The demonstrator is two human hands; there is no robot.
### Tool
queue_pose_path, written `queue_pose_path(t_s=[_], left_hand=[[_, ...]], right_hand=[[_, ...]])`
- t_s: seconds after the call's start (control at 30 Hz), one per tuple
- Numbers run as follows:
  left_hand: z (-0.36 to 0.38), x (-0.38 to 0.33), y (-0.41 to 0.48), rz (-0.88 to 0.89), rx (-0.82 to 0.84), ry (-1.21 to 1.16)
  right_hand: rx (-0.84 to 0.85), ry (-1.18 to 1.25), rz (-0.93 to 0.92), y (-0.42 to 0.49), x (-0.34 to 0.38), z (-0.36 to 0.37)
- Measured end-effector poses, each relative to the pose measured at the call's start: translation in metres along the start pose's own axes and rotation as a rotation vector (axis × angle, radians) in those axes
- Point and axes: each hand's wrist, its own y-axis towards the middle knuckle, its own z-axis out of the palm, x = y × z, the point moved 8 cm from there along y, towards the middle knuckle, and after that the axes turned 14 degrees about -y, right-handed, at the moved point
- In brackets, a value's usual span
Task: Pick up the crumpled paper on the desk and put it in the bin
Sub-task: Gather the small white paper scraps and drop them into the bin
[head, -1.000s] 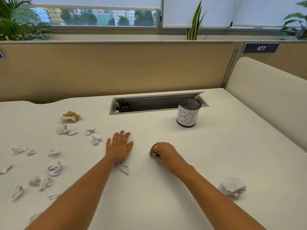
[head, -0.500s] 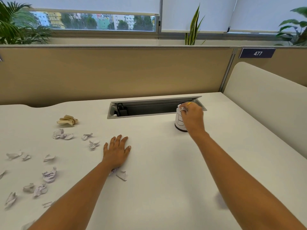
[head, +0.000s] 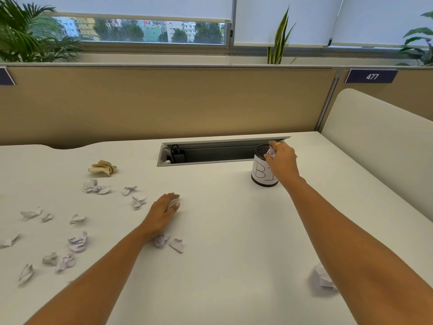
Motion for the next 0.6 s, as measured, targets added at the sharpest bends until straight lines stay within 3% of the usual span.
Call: queue_pose_path(t_s=[0.2, 0.3, 0.43, 0.6], left_hand=[[-0.015, 0.007, -0.027, -0.027, -0.108, -0.282], [-0.026, 0.012, -0.045, 0.009, -0.251, -0.327], [-0.035, 0.008, -0.072, 0.093, -0.429, -0.203], [-0.028, 0.01, -0.094, 0.108, -0.462, -0.033]], right_hand=[[0.023, 0.01, -0.026, -0.003, 0.002, 0.002], [-0.033, 0.058, -0.063, -0.008, 0.008, 0.0], [-0.067, 0.139, -0.174, -0.041, 0.019, 0.008], [0.106, 0.072, -0.226, -0.101, 0.004, 0.054]])
